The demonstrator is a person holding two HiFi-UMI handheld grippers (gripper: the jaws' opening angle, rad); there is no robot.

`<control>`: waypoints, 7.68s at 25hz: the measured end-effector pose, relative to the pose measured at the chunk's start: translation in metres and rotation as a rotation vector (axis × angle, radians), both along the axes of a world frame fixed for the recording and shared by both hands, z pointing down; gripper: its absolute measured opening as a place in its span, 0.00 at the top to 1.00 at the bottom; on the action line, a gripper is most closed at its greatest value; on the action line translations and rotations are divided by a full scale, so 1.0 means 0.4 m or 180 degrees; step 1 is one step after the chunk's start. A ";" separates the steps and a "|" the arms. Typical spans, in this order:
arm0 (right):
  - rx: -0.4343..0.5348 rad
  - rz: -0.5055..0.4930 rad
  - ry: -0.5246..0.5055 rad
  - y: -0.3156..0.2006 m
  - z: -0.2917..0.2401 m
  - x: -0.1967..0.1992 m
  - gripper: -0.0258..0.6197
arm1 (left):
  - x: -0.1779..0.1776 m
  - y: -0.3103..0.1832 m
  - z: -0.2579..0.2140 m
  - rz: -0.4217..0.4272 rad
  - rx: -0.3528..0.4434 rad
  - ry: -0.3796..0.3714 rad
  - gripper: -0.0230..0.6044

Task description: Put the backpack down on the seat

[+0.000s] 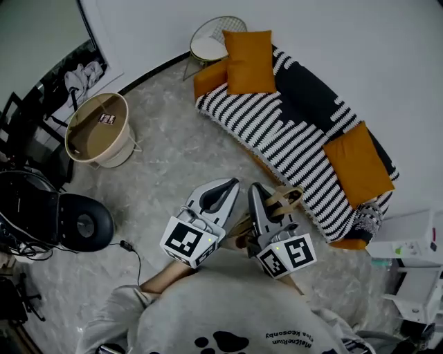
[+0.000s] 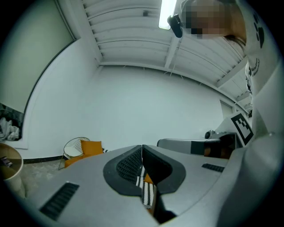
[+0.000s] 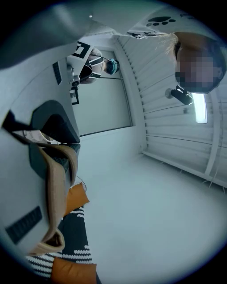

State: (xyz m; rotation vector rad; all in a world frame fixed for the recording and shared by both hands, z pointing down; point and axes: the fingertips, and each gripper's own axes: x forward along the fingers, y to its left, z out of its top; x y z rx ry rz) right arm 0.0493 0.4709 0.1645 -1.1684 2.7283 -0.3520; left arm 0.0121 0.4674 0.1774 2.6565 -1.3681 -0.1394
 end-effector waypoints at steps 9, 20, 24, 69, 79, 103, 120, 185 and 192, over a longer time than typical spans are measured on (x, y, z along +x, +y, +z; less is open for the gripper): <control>0.0030 0.0393 0.0067 -0.161 0.015 0.098 0.91 | 0.086 -0.190 0.005 0.0340 0.0060 -0.0002 0.93; 0.0060 0.0592 -0.0045 -0.521 -0.016 0.016 0.91 | -0.014 -0.575 -0.027 0.0468 0.0105 -0.0012 0.93; 0.0096 0.0728 -0.0039 -0.646 -0.012 -0.015 0.91 | -0.044 -0.699 -0.019 0.0597 0.0122 -0.0019 0.93; -0.0368 0.0141 -0.0316 -1.704 0.101 -0.056 0.91 | -0.100 -1.674 0.084 0.0178 -0.0151 0.0042 0.93; -0.0465 -0.0043 -0.0293 -1.994 0.130 0.034 0.91 | -0.009 -1.963 0.104 0.0131 -0.0141 0.0047 0.93; -0.0657 -0.0299 -0.0212 -2.314 0.258 0.064 0.91 | 0.037 -2.249 0.267 0.0430 -0.0511 0.0048 0.93; -0.0716 -0.0225 -0.0213 -2.465 0.507 0.077 0.91 | 0.086 -2.431 0.508 0.0898 -0.0521 0.0095 0.93; -0.1723 -0.0005 0.0035 -2.668 1.310 0.002 0.91 | 0.058 -2.642 1.112 0.0935 -0.1050 0.0060 0.93; -0.1927 -0.0003 0.0151 -2.667 1.375 0.001 0.91 | 0.059 -2.635 1.142 0.0935 -0.1109 0.0033 0.93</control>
